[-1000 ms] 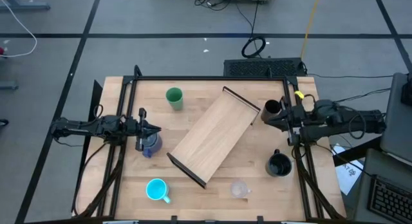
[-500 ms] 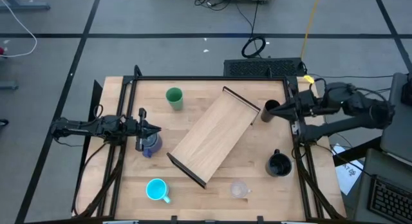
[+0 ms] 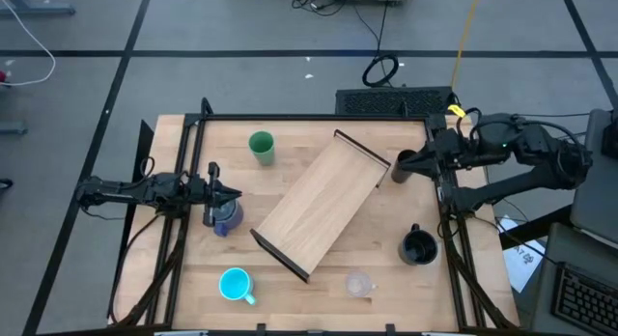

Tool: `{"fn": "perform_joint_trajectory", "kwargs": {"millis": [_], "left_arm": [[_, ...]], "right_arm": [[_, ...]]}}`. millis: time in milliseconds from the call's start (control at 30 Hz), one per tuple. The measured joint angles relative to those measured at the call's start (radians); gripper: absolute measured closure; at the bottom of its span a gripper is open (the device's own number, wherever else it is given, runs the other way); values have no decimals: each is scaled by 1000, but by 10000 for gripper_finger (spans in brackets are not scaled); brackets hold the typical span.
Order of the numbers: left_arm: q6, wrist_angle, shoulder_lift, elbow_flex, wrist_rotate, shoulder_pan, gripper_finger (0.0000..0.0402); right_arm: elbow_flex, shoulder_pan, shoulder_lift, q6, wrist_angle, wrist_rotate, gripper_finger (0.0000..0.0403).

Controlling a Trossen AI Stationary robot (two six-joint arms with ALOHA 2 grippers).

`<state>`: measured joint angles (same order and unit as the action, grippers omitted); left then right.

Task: Stack small to large cups/mugs on shelf
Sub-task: Put the black cup on the shelf

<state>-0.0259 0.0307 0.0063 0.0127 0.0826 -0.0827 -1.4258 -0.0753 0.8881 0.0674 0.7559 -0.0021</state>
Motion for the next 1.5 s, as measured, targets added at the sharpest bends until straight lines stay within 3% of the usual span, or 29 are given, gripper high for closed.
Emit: {"fn": "perform_joint_trajectory", "kwargs": {"millis": [200, 367, 667, 1167, 1367, 1500], "left_arm": [[37, -16, 1, 15, -1, 0, 371], [89, -126, 10, 155, -16, 0, 371], [112, -426, 262, 570, -20, 0, 371], [-43, -956, 773, 1334, -32, 0, 371], [-53, -1074, 915, 1571, -32, 0, 371], [-77, -1126, 978, 1667, -30, 0, 371]], "right_arm": [[0, 0, 5, -3, -2, 0, 403], [0, 0, 5, -3, -2, 0, 403], [0, 0, 5, -2, -3, 0, 403], [0, 0, 5, -1, -3, 0, 403], [0, 0, 5, -1, -2, 0, 403], [0, 0, 5, 0, -2, 0, 403]]}}
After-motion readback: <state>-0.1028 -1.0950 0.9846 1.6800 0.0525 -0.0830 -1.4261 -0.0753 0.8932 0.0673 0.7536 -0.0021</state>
